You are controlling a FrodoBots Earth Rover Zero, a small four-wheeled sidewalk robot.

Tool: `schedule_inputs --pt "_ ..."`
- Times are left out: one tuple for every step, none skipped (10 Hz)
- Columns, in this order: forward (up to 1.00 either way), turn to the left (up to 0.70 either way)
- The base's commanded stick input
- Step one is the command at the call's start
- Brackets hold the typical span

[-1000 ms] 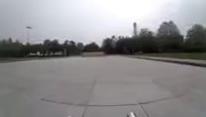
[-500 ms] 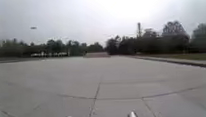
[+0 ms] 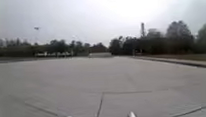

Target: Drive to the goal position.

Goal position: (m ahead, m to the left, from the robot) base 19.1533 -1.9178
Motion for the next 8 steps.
schedule_inputs --pt "0.00 0.00" --pt "0.00 0.00" --pt "0.00 0.00" --pt "0.00 0.00" --pt "0.00 0.00" --pt "0.00 0.00" --pt "0.00 0.00" --pt "0.71 0.00"
